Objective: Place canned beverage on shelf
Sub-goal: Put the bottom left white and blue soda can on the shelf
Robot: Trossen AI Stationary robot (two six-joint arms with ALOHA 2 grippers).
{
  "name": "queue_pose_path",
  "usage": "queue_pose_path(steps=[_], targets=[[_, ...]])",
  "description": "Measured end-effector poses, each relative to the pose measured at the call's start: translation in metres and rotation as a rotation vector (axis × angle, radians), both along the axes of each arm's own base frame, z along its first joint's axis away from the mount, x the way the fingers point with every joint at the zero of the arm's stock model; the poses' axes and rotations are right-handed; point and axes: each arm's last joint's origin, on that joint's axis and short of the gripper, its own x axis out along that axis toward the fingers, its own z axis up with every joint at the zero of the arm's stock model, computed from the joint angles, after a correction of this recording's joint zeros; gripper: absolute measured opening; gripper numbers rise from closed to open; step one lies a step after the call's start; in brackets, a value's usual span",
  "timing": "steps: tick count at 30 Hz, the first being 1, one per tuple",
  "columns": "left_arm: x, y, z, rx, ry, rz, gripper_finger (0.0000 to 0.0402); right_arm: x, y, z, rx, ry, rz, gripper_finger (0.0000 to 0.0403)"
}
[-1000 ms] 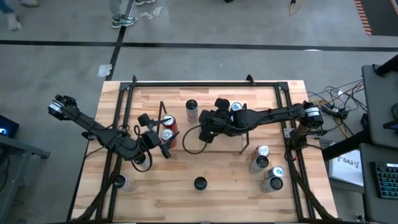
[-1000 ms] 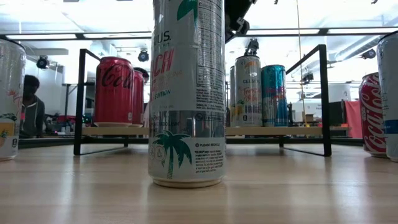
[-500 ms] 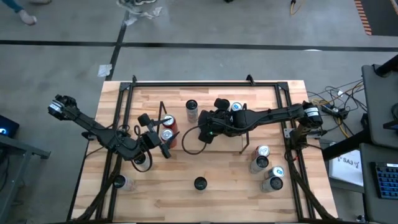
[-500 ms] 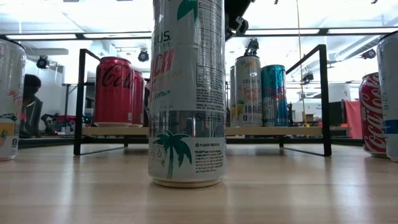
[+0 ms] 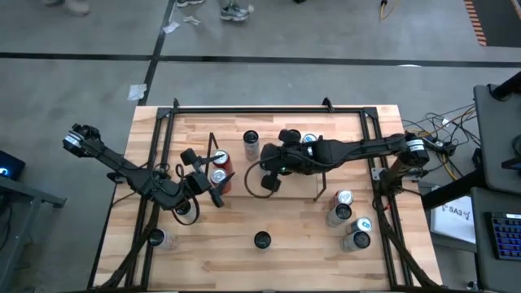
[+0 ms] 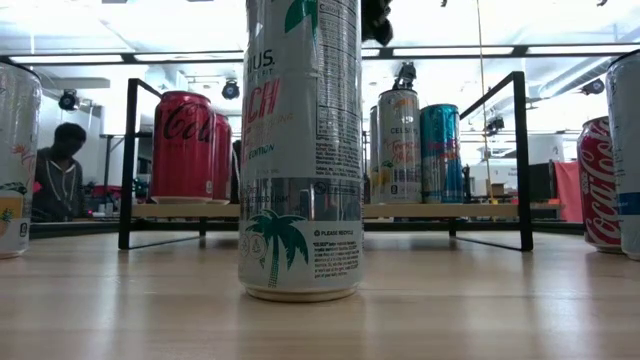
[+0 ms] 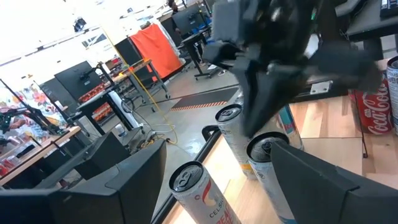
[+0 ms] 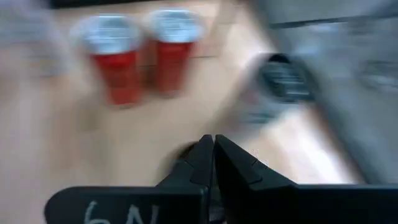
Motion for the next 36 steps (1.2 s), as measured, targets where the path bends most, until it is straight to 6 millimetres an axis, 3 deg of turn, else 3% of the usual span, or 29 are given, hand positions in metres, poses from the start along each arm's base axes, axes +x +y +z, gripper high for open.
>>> queue_pose_path(steps=[3, 6, 13, 23, 36], targets=[[0.000, 0.000, 0.000, 0.001, 0.002, 0.000, 0.0274, 0.002, 0.005, 0.003, 0.175, -0.029, 0.155, 0.0009], [0.000, 0.000, 0.000, 0.007, 0.006, 0.001, 0.0274, 0.006, 0.011, -0.008, 0.223, 0.018, 0.162, 0.0009], [0.000, 0.001, 0.000, 0.008, 0.008, 0.002, 0.0274, 0.017, 0.014, -0.034, 0.194, 0.107, 0.127, 0.0009], [0.000, 0.001, 0.000, 0.009, 0.010, 0.002, 0.0274, 0.016, 0.003, -0.036, 0.024, 0.123, -0.001, 0.0009], [0.000, 0.001, -0.002, 0.018, 0.025, 0.002, 0.0274, 0.022, -0.002, -0.047, 0.003, 0.143, -0.025, 0.0009]])
